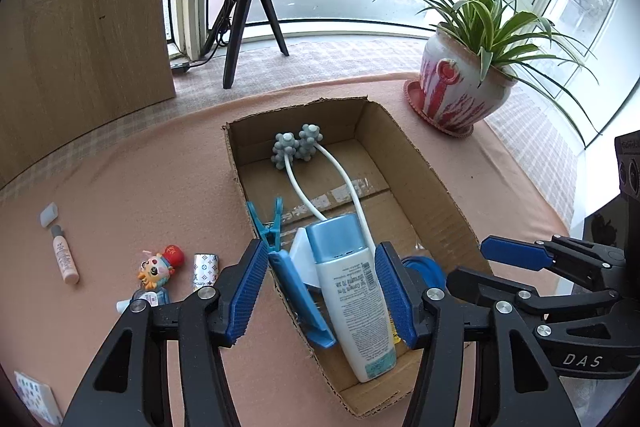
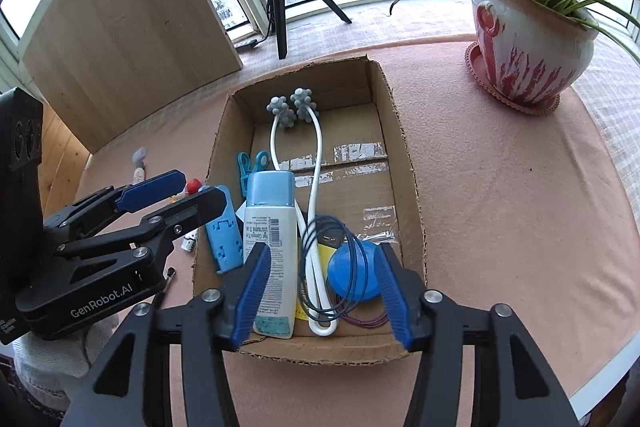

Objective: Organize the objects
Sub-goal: 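Open the left tool over the box while the right tool releases the band, then move the left tool to the small pink bottle while the right tool approaches the cartoon keychain, then close the left tool on the pink bottle while the right tool grasps the cartoon keychain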

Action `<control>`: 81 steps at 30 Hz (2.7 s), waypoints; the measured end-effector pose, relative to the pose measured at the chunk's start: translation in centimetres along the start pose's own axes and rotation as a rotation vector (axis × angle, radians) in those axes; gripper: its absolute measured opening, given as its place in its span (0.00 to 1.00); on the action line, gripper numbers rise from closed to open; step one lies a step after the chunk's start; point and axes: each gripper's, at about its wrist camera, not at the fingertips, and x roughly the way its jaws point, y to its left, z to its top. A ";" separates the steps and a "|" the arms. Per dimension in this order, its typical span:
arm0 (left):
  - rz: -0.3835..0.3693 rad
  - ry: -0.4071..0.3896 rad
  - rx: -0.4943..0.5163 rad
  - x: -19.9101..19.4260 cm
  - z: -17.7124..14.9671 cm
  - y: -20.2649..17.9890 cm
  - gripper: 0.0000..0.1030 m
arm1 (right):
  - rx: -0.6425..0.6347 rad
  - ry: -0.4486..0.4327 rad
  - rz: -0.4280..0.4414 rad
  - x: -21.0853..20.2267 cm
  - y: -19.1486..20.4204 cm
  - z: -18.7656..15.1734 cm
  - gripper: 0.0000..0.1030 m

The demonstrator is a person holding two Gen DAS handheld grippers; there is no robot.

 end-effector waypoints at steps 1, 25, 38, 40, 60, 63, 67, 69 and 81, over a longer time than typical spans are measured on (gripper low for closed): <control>0.003 -0.001 -0.003 -0.1 -0.1 0.2 0.58 | -0.002 0.001 -0.002 0.0 0.1 0.0 0.51; 0.115 0.015 -0.170 -5.9 -6.2 12.4 0.58 | -0.105 0.027 0.112 0.6 8.2 -1.1 0.52; 0.179 0.031 -0.265 -8.7 -10.7 19.9 0.58 | -0.170 0.059 0.166 2.7 14.7 -1.7 0.52; 0.185 0.037 -0.272 -8.8 -11.2 20.7 0.58 | -0.173 0.056 0.164 3.3 15.4 -1.3 0.52; 0.185 0.059 -0.367 -3.7 -4.1 28.6 0.58 | -0.142 0.172 0.062 13.7 18.3 4.8 0.35; 0.172 0.067 -0.392 -2.3 -3.0 29.2 0.58 | -0.128 0.181 0.044 14.8 18.2 5.4 0.35; 0.180 0.082 -0.404 -0.3 -1.9 29.3 0.58 | -0.103 0.193 0.033 16.0 17.9 6.2 0.35; 0.178 0.091 -0.404 0.6 -1.5 29.2 0.58 | -0.098 0.207 0.025 16.7 17.9 6.5 0.35; 0.177 0.136 -0.331 3.6 -1.9 27.3 0.21 | -0.120 0.230 -0.068 17.8 18.1 6.8 0.35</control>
